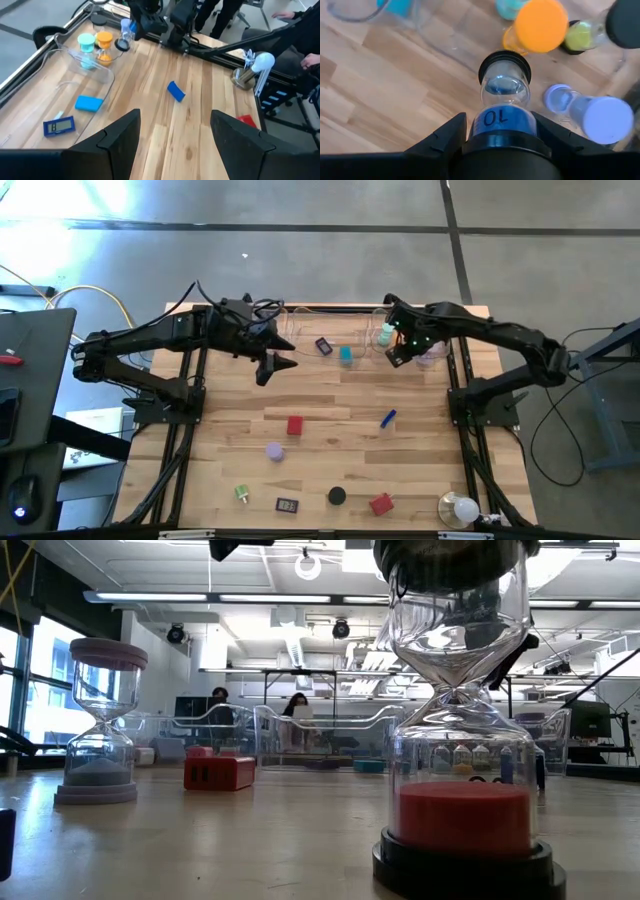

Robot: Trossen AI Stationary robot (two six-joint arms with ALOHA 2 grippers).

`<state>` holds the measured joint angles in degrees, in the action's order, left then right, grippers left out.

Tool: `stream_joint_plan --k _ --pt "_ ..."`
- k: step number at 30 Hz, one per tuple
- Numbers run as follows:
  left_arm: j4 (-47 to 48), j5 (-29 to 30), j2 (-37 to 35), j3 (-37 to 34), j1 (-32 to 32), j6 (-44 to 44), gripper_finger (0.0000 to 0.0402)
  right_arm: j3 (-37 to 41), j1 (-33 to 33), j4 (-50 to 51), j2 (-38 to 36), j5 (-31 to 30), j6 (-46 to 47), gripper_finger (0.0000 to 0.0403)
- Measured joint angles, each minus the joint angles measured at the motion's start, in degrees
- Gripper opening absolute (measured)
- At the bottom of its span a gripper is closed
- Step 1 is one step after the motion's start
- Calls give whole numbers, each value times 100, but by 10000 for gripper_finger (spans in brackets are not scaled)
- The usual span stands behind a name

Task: Pick & Place Office items
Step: Put the top black hourglass into the right transparent bin

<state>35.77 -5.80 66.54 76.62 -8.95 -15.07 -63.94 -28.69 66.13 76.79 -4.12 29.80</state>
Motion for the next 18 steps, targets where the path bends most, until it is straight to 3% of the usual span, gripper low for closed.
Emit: stream_joint_plan --k 18 --pt "9 2 0 0 -42 129 234 13 -685 166 -141 -24 -157 182"
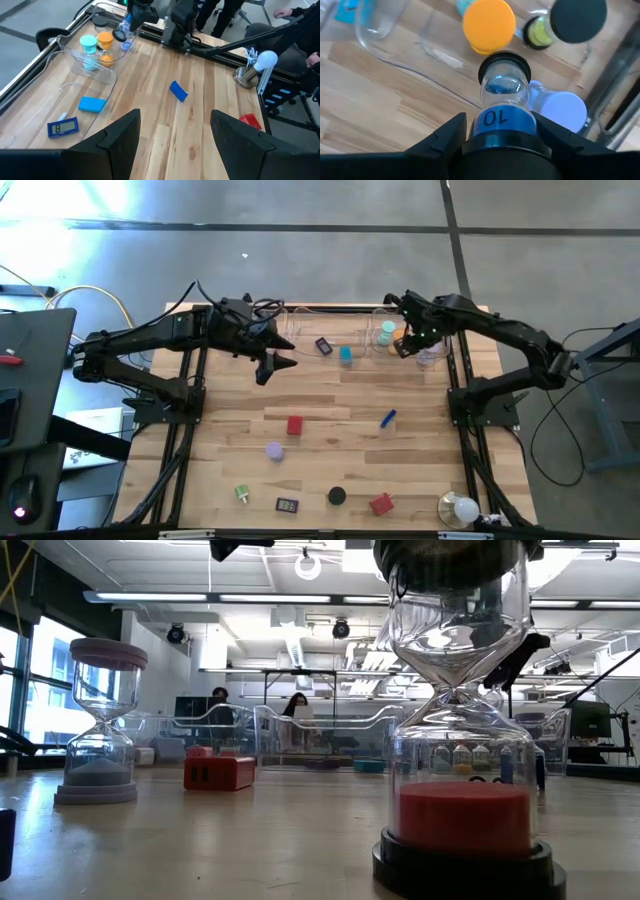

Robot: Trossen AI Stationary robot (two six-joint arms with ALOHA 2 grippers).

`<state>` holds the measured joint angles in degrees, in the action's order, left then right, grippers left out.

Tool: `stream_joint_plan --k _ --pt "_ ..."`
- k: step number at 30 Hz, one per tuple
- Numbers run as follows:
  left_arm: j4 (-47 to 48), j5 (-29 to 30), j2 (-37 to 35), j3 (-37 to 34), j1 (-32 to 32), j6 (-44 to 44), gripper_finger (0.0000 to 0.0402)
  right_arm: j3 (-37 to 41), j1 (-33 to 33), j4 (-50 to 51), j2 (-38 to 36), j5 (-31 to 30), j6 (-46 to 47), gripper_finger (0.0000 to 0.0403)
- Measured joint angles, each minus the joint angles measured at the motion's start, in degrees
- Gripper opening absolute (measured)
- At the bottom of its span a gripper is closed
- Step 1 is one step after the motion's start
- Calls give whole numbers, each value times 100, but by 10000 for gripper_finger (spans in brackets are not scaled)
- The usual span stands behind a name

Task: Pick & Place Office items
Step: Put the top black hourglass into the right transparent bin

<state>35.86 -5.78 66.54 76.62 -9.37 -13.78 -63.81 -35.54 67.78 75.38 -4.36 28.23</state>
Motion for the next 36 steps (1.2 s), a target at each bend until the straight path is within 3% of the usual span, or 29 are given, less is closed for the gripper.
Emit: stream_joint_plan --k 8,26,36 --pt "3 0 0 0 0 -2 234 0 -201 98 224 38 -254 182" --pt "39 -2 0 0 173 -85 234 0 -251 -292 1464 29 -243 182" --pt "71 0 0 0 173 -85 234 -2 -323 -347 1702 22 -253 189"
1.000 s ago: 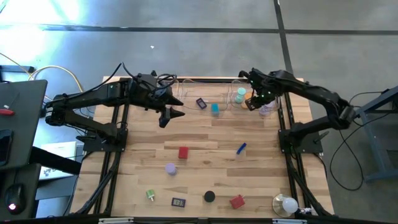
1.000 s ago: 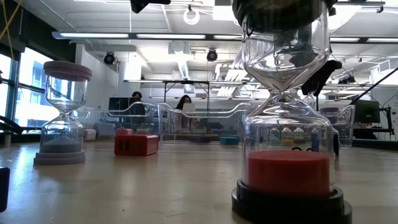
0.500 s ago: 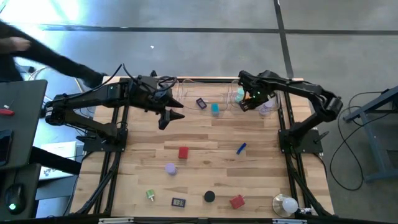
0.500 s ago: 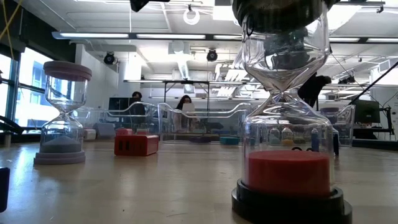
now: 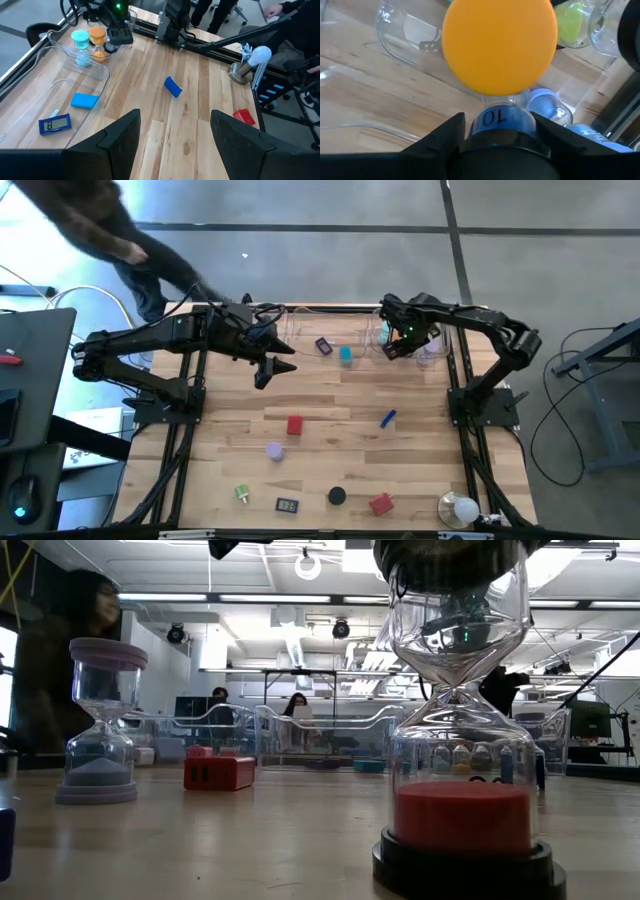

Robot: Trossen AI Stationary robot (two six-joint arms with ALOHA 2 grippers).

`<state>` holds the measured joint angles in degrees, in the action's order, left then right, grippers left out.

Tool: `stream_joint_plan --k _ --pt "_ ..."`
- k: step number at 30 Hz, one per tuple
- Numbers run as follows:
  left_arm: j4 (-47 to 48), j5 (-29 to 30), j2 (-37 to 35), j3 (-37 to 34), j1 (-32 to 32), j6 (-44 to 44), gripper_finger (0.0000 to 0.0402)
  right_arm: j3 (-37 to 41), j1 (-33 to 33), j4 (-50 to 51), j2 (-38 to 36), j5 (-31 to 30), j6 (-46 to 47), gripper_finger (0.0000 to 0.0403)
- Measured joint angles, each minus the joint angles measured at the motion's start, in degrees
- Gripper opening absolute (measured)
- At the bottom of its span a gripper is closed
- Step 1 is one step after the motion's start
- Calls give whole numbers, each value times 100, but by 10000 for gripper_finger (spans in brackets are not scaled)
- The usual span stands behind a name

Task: Pick & Place Office items
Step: Put the top black hourglass into the right transparent bin

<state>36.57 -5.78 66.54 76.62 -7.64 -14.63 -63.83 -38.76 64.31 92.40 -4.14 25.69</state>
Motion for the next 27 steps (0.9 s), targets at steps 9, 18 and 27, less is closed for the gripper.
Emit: stream_joint_plan --k 9,18,27 --pt "-6 2 0 0 -96 4 234 0 0 -81 0 -24 13 249" --pt "-10 2 0 0 -238 84 234 0 2 -57 -30 -120 111 247" --pt "-12 2 0 0 -238 124 234 0 0 -47 -395 -490 269 247"
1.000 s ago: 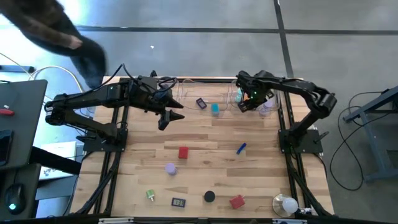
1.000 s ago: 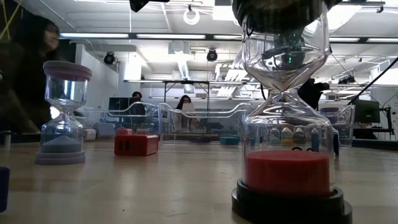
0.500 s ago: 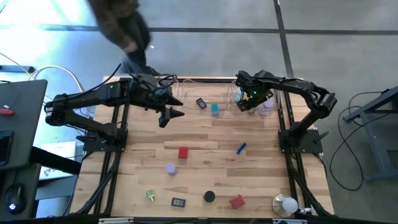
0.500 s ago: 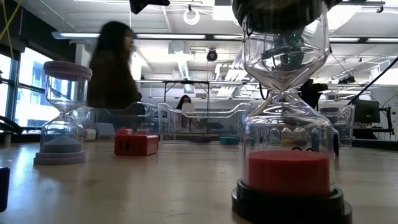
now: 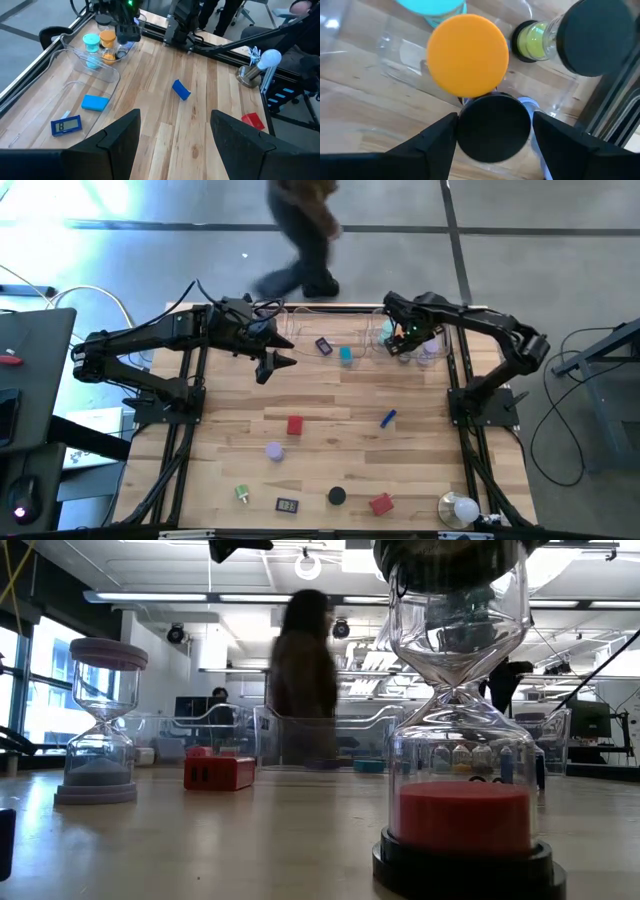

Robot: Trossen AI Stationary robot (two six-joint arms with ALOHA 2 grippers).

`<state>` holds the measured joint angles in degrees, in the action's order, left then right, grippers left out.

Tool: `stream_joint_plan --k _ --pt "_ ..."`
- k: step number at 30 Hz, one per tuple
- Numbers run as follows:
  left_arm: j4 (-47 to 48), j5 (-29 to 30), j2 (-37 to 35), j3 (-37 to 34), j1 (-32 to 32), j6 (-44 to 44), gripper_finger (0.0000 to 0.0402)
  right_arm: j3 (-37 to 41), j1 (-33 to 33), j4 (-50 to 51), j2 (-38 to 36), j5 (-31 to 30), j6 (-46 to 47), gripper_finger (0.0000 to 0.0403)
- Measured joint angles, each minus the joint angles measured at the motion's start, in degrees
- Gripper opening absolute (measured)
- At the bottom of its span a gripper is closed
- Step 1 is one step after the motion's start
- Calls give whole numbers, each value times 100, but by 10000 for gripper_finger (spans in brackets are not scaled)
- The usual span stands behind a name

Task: Pick & Place Office items
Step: Put the top black hourglass into the right transparent bin, then put the blue digital clock into the middle transparent bin

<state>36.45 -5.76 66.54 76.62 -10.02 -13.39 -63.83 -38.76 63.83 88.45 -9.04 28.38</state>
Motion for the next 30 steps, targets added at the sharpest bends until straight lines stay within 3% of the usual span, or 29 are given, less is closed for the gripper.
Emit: stream_joint_plan --k 9,19,25,30 --pt "-1 0 0 0 0 -2 234 0 2 -119 -808 2 189 247" --pt "49 -17 0 2 8 -89 234 0 380 -817 -2401 59 78 247" --pt "200 -17 -1 2 91 -395 234 0 1018 -1153 -3135 1065 144 247" --pt "206 -20 -2 2 356 -445 234 -1 1603 -1003 -3285 1974 370 247"
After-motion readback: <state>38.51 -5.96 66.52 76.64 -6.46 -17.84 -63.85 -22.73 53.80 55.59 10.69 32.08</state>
